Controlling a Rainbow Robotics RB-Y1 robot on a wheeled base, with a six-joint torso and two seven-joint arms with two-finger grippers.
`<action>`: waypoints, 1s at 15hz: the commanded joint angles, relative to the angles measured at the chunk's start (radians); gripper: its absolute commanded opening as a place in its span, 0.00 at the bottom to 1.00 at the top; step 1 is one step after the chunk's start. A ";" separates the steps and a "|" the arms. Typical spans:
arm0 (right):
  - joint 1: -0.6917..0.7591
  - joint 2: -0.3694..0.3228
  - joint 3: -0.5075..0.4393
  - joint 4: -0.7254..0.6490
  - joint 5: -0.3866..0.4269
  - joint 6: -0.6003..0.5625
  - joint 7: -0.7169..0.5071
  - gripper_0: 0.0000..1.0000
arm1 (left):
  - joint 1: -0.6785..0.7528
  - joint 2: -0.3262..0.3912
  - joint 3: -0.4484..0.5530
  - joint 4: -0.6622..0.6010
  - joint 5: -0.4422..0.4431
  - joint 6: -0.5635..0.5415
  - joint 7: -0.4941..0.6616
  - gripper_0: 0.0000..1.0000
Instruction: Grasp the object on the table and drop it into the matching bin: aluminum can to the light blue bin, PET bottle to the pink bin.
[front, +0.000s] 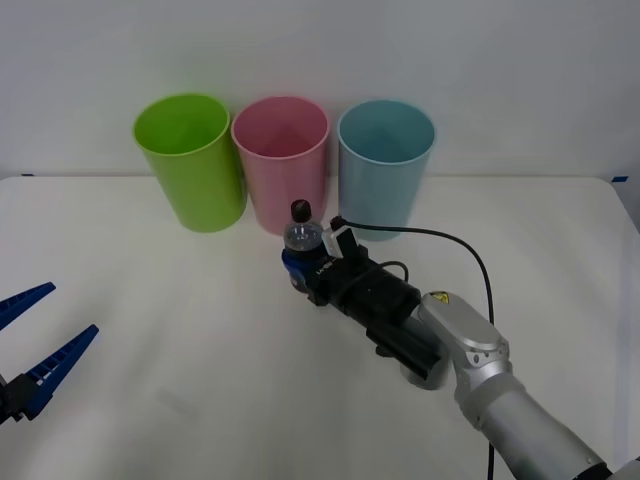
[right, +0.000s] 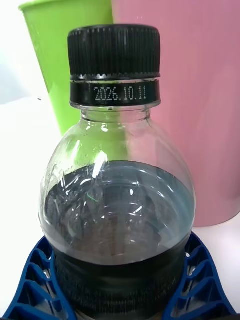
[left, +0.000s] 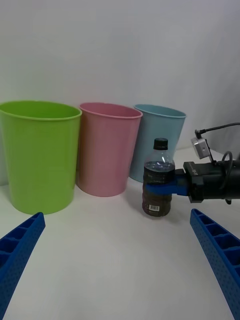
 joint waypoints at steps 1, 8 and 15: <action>0.072 -0.037 0.000 -0.132 0.000 0.008 -0.026 0.00 | 0.000 0.000 0.000 0.000 0.000 0.000 0.000 1.00; 0.288 -0.167 0.017 -0.575 0.075 0.026 -0.326 0.00 | 0.000 0.000 0.000 0.000 0.000 0.000 0.000 1.00; 0.276 -0.253 0.003 -0.799 0.077 0.043 -0.550 0.00 | 0.000 0.000 0.000 0.000 0.000 0.000 0.000 1.00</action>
